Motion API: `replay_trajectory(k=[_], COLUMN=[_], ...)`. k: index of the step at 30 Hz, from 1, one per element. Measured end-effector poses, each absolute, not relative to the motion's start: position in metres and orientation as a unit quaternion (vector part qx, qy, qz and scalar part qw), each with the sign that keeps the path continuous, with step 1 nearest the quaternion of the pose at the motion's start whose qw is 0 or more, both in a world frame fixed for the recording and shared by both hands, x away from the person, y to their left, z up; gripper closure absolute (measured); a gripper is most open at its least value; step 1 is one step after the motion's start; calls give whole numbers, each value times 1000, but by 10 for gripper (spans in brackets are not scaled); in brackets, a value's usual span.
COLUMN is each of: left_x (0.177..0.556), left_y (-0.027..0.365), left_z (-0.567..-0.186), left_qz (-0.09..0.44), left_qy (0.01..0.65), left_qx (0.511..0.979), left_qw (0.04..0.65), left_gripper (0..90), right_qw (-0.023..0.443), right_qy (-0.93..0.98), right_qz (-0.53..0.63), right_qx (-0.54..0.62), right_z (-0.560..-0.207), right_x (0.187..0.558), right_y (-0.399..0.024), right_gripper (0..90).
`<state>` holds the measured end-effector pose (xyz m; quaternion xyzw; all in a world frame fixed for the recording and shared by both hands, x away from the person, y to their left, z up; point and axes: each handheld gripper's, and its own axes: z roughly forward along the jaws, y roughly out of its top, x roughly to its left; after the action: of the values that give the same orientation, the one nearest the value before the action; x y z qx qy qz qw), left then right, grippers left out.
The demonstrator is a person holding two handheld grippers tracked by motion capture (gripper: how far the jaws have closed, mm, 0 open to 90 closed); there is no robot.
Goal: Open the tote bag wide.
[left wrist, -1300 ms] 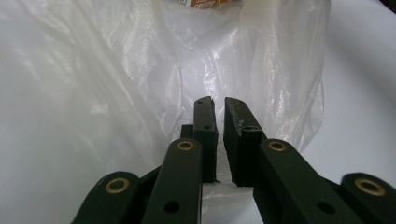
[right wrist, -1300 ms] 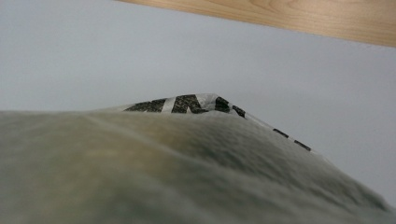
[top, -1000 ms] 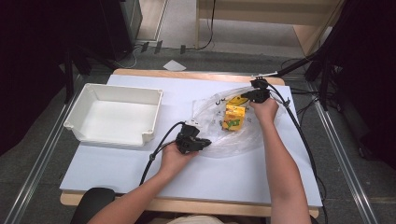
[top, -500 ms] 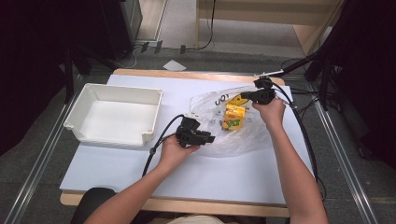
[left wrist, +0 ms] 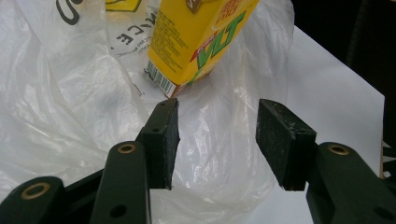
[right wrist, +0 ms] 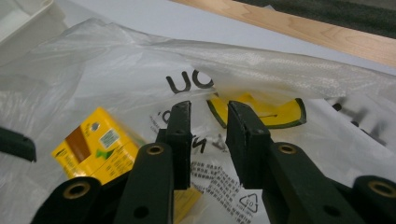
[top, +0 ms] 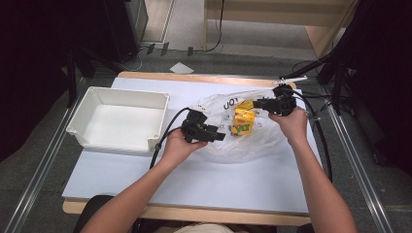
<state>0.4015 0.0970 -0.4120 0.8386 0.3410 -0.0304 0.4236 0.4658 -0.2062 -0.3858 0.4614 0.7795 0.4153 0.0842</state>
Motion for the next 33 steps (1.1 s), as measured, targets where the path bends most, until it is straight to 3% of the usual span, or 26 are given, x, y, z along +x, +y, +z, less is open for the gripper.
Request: replay_trajectory(k=[12, 33], left_x=[414, 439], left_y=[98, 95], left_z=[-392, -381], left_qz=[-25, -19], left_qy=[327, 304], left_qx=[846, 858], left_qw=[420, 414], left_gripper=[459, 444], right_qw=[84, 87], right_qy=[770, 796], right_qz=[429, 435], right_qx=[465, 413], right_z=[-377, -398], right_x=[421, 358], right_y=[-228, -216], right_gripper=[572, 560])
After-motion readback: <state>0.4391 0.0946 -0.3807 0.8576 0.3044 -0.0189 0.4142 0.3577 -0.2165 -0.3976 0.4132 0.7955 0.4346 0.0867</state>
